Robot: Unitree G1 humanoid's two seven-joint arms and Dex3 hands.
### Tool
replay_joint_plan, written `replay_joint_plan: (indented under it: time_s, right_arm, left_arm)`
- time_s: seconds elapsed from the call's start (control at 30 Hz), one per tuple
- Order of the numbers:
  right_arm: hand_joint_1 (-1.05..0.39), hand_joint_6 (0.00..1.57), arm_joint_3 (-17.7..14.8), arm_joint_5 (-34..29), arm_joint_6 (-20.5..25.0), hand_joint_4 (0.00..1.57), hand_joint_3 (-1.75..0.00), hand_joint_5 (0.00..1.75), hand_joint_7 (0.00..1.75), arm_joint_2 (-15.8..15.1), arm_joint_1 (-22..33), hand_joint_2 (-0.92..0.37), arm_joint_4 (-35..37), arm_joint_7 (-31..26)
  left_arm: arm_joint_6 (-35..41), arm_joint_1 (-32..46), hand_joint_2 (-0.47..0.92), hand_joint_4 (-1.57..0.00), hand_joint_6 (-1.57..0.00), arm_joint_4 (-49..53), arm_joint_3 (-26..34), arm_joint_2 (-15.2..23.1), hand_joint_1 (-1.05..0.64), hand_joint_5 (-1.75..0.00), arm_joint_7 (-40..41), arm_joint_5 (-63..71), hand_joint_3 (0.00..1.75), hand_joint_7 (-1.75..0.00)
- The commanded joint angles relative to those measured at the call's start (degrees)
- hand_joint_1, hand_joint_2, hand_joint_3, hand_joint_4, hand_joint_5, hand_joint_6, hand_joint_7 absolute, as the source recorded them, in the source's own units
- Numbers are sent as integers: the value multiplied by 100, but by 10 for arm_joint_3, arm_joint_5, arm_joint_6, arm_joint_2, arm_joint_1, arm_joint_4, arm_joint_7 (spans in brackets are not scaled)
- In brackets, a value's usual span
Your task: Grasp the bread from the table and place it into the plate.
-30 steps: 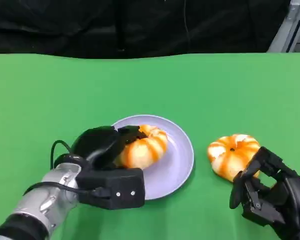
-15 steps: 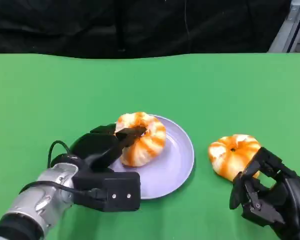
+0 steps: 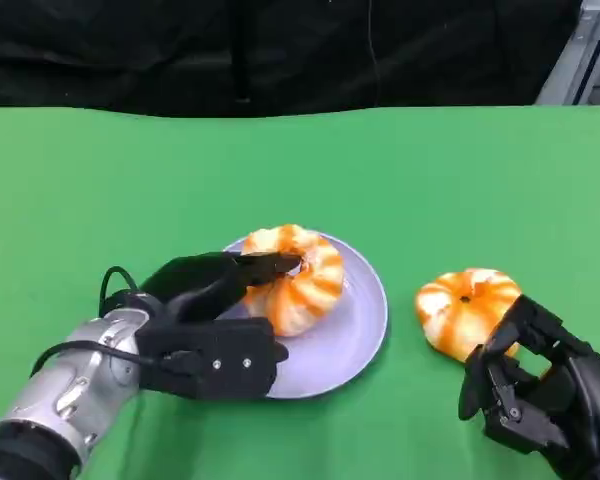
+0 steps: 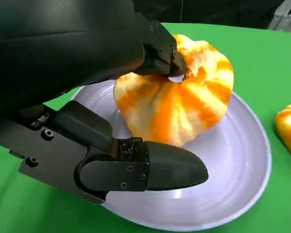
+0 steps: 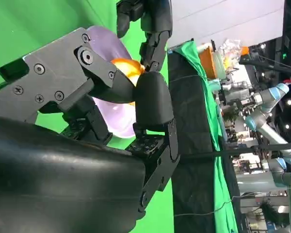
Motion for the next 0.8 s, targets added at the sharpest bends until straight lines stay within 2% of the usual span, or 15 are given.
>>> replay_joint_plan:
  time_s: [0.03,0.27,0.43,0.5,0.8]
  right_arm:
    - [-18,64,-3,2,-8,87,-114,175,172,-3,4,-54,-2,-1]
    - [-16,63,-3,4,-8,87,-115,175,173,-2,1,-55,-1,-1]
    - [-16,63,-4,3,-5,88,-115,175,173,-1,1,-54,-3,-4]
    - [-16,64,-4,0,-4,88,-116,175,173,-1,2,-54,-4,-7]
    - [-17,64,-3,-1,-14,89,-118,175,174,0,0,-53,2,-6]
  left_arm:
    - [14,7,92,-9,-26,-28,12,17,-105,0,-41,-18,56,-1]
    - [50,11,92,-1,-23,-98,23,36,-105,0,-91,-25,61,0]
    - [87,6,92,0,-46,-158,25,53,-105,0,-119,-11,63,-10]
    - [94,1,92,-4,-65,-173,25,58,-105,-1,-119,-4,59,-7]
    - [96,2,92,-18,-92,-217,37,66,-105,-5,-109,7,59,-7]
